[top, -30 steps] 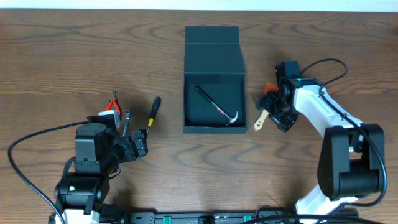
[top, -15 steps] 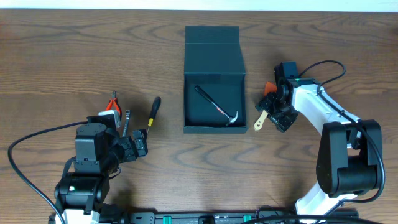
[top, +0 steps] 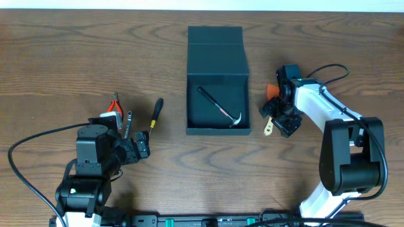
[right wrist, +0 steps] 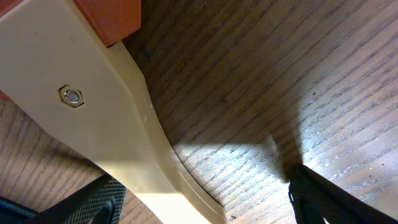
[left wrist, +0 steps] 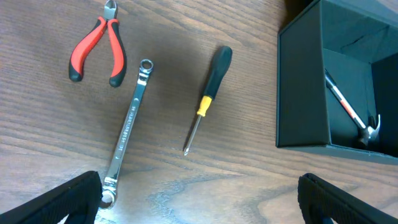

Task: Pack container
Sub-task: 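Move the right gripper to the scraper handle and grasp it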

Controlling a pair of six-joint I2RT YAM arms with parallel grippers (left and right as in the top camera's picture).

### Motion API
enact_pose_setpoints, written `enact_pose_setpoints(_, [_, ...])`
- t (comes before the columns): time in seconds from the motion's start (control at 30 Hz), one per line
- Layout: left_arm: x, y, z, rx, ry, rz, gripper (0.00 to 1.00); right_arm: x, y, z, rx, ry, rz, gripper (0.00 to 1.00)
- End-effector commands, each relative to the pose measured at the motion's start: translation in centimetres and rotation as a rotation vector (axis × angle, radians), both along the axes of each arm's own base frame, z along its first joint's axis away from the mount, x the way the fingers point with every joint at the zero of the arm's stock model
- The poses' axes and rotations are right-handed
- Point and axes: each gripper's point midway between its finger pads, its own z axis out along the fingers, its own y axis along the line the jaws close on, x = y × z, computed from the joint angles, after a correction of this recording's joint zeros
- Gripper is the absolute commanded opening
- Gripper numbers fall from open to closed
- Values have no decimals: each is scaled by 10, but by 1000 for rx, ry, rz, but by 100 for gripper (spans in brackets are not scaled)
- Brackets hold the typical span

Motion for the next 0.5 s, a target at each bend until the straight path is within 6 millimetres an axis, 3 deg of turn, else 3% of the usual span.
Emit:
enact_pose_setpoints(0.0, [3, 1, 8, 4, -17, 9, 99, -18, 0, -28, -3, 93, -10, 77])
enact_pose_setpoints(0.17, [3, 1, 8, 4, -17, 9, 99, -15, 1, -29, -2, 85, -3, 71])
enact_pose_setpoints(0.27, [3, 1, 8, 4, -17, 9, 99, -14, 1, -29, -1, 78, -2, 53])
enact_pose_setpoints(0.47, [3, 1, 8, 4, -17, 9, 98, -12, 1, -30, 0, 73, 2, 35])
